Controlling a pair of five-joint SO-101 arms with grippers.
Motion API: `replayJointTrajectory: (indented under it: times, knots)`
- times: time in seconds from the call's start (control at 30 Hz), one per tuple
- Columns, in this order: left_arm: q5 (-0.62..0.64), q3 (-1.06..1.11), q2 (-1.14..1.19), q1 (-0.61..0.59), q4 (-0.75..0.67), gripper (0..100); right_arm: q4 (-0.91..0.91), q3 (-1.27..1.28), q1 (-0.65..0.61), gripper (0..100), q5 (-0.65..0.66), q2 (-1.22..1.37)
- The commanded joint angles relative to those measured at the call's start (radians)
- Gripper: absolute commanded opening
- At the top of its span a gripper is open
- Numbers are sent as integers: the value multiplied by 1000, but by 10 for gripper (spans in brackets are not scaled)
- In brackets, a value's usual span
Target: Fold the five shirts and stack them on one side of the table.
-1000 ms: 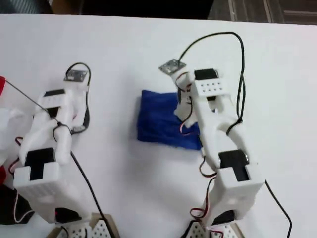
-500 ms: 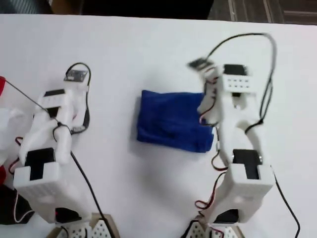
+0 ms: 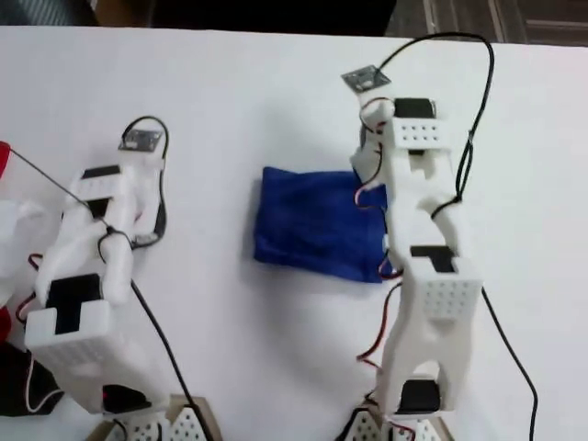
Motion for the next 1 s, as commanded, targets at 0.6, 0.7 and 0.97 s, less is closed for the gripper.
replayJointTrajectory:
  times: [0.6,0.7,0.97]
  knots:
    - [5,-45,8,2,-8,25,231,-482,1,21,-6,99]
    - [5,-45,8,2,-8,25,232,-477,33,21,-6,99]
    - [5,-47,8,2,-8,25,239,-407,183,21,3,99]
